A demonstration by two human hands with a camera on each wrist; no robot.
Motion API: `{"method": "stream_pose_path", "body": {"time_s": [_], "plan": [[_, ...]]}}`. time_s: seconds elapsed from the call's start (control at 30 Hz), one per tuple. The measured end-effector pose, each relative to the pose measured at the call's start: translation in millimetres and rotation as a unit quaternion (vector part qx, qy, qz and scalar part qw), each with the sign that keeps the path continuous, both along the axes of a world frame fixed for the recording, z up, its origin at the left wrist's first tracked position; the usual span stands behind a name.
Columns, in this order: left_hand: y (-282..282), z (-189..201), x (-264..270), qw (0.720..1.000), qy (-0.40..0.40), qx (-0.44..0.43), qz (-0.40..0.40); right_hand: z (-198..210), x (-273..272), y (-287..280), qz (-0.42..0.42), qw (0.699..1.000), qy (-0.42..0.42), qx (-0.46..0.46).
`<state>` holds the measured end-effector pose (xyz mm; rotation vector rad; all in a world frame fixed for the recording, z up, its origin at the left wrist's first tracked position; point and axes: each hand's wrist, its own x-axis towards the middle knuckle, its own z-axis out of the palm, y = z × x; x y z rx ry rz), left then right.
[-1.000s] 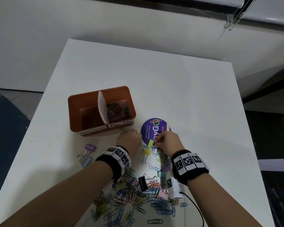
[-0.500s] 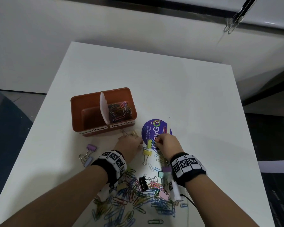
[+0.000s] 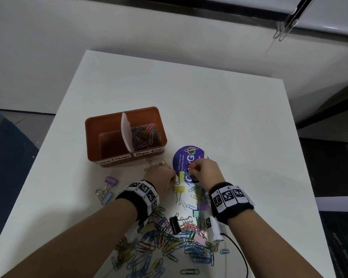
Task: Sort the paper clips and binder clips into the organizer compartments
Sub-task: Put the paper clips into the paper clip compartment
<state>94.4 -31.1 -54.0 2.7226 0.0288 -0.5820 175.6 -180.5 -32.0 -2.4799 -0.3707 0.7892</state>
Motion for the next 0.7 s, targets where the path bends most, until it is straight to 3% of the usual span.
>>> {"method": "stream_pose_path", "body": {"time_s": [0.17, 0.43, 0.7], "plan": [[7.9, -5.2, -2.5, 0.999, 0.028, 0.019, 0.005, -5.3, 8.0, 26.1, 0.055, 0.993, 0.026, -0.105], [6.6, -8.7, -12.7, 0.997, 0.012, 0.077, -0.019, -0.5, 13.2, 19.4, 0.054, 0.992, 0.046, -0.109], [10.3, 14.0, -13.6, 0.994, -0.060, -0.074, 0.056, 8.0, 15.4, 9.4, 0.010, 0.998, 0.049, -0.049]]}}
